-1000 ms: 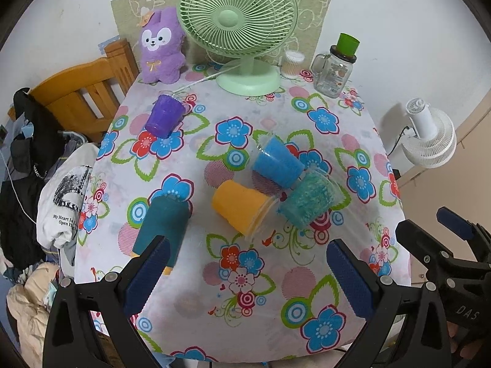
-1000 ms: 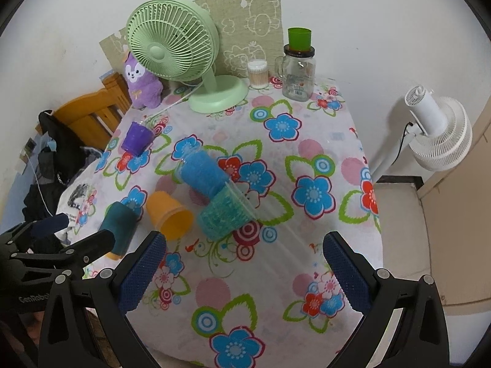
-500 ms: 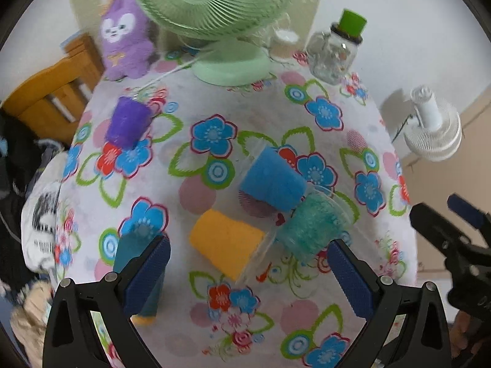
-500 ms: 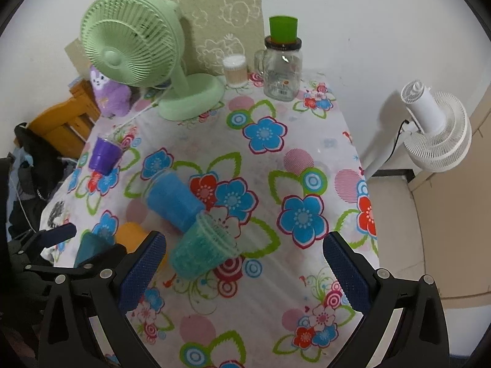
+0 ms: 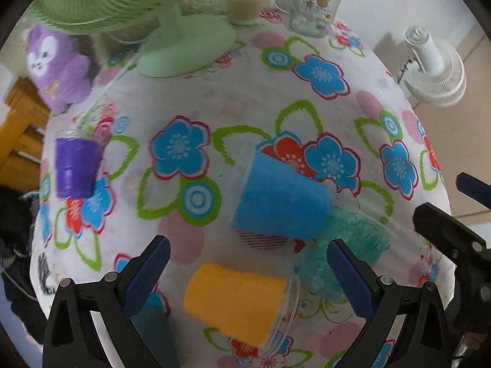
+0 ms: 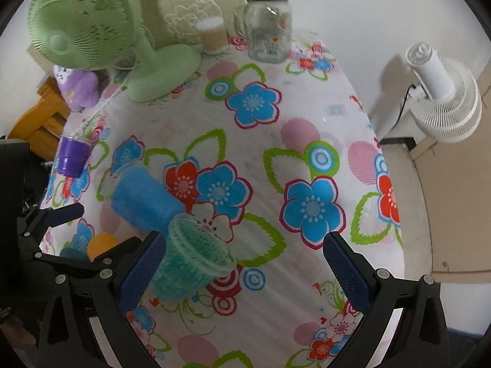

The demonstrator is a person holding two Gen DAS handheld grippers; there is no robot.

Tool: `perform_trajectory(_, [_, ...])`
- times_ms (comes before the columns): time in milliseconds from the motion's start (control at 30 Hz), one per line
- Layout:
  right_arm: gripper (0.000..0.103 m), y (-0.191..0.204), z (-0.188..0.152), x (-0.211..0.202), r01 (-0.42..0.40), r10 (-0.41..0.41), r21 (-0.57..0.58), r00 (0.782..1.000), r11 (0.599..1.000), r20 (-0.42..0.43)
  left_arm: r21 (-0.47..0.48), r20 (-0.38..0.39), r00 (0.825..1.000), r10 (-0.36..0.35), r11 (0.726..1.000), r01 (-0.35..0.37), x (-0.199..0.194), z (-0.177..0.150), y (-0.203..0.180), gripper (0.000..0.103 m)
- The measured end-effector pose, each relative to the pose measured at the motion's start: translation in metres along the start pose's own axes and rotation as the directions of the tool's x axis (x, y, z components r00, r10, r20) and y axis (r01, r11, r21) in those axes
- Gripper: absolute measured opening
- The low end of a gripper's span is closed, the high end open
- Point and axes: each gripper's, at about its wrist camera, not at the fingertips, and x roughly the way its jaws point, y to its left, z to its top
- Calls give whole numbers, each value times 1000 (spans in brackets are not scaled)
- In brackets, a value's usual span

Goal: Flip cup upside down
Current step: 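Move the left tool to the blue cup lying on its side and close on it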

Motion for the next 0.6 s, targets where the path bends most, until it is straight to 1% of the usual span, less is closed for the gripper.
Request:
perform_trajectory(167, [103, -7, 3, 16, 12, -11, 35, 999, 999, -30, 67, -39, 999, -5, 998, 7, 20, 7, -9, 103])
perform_trajectory(267, [103, -8, 3, 24, 20, -18, 46, 999, 999, -47, 78, -57, 998, 7, 997, -3, 31, 11, -10, 103])
perform_trajectory(433, [103, -10, 2, 32, 16, -12, 67, 998, 998, -58, 86, -72, 997, -9, 996, 15, 45, 19, -10, 103])
perform_trajectory(500, [103, -10, 2, 33, 13, -9, 73, 998, 997, -59, 82, -70, 997, -14, 996, 19, 49, 22, -9, 99])
perform_trajectory(533, [103, -9, 2, 34, 19, -14, 75, 998, 997, -59, 77, -70, 997, -24, 997, 29, 51, 24, -9, 93])
perform_trajectory(600, [103, -9, 2, 33, 27, -22, 73, 998, 997, -59, 67, -71, 997, -40, 997, 44, 53, 27, -7, 85])
